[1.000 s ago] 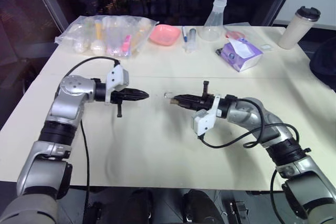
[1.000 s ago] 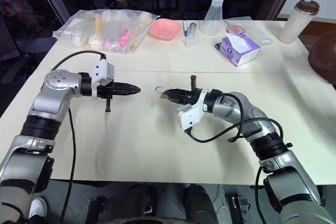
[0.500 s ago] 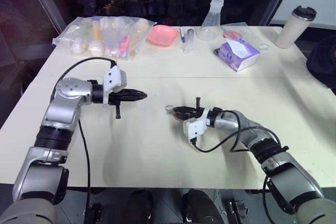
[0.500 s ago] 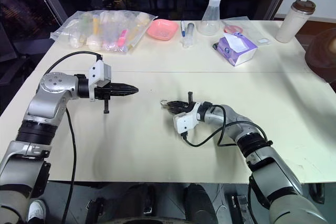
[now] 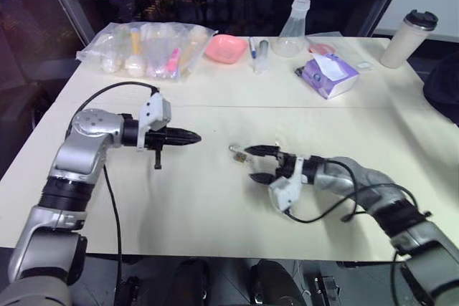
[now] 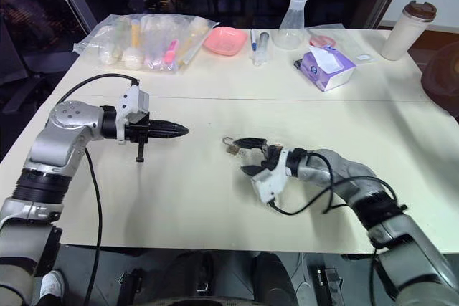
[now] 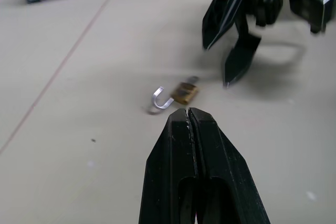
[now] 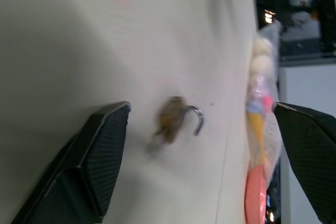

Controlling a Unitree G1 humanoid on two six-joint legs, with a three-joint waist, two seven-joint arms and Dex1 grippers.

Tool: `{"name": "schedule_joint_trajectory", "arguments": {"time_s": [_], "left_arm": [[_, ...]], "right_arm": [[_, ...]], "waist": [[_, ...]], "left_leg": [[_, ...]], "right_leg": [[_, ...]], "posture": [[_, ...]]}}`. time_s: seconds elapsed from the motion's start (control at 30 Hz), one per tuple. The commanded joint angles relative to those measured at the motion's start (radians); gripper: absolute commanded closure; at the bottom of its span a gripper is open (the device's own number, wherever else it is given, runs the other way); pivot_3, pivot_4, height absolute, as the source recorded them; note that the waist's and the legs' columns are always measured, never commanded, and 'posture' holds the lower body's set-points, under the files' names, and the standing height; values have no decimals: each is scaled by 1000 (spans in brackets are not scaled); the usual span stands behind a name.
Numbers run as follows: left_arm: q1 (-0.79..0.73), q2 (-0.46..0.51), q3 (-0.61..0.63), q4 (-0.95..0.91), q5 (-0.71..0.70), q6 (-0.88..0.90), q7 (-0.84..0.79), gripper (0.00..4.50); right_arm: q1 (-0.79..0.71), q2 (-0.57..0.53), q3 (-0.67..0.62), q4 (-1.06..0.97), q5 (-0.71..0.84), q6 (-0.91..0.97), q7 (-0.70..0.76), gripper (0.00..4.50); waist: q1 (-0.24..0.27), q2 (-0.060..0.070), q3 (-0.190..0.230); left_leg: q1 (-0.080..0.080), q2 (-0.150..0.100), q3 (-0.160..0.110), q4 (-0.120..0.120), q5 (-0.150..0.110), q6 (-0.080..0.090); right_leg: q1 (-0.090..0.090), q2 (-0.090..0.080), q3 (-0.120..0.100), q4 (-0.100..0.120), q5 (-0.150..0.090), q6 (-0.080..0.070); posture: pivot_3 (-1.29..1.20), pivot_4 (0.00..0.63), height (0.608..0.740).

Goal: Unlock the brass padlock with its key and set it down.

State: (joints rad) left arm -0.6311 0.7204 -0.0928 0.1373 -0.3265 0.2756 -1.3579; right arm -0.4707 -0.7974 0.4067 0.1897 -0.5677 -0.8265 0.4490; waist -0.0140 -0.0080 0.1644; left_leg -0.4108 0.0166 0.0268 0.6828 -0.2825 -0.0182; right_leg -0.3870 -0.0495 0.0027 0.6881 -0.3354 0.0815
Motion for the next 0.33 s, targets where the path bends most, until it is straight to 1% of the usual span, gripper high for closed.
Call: {"name": "schedule_joint_trajectory", "arguments": {"time_s": [0.03, 0.1, 0.2, 0.27, 0.33], "left_arm": [[15, 36, 17, -42, -8, 0, -17, 4500], [25, 46, 24, -53, -15, 11, -17, 4500], [57, 57, 30, -97, -24, 31, -6, 4500], [87, 67, 38, -133, -35, 44, 0, 4500], [111, 76, 50, -161, -48, 60, 11, 4500]], "right_arm": [[39, -71, -67, -217, 210, 149, 170, 57], [56, -106, -99, -311, 320, 265, 263, 57], [90, -148, -167, -438, 513, 530, 384, 57], [121, -186, -209, -516, 603, 679, 453, 57], [153, -212, -248, -576, 655, 790, 489, 57]], "waist": [[-2, 0, 0], [-6, 0, 0], [-3, 0, 0], [0, 0, 0], [2, 0, 0]], "left_leg": [[0, 0, 0, 0, -2, 4], [1, 1, 0, 0, -3, 5], [1, 2, 0, 0, -3, 5], [1, 2, 0, 0, -3, 6], [1, 2, 0, 0, -4, 7]], "right_leg": [[0, 0, 0, 0, 0, 0], [0, 1, 1, 1, 0, 0], [0, 1, 1, 1, 0, 0], [1, 1, 1, 1, 0, 0], [1, 0, 0, 0, 0, 0]], "posture": [[0, 150, 740], [0, 150, 740], [0, 150, 740], [0, 150, 740], [0, 150, 740]]}}
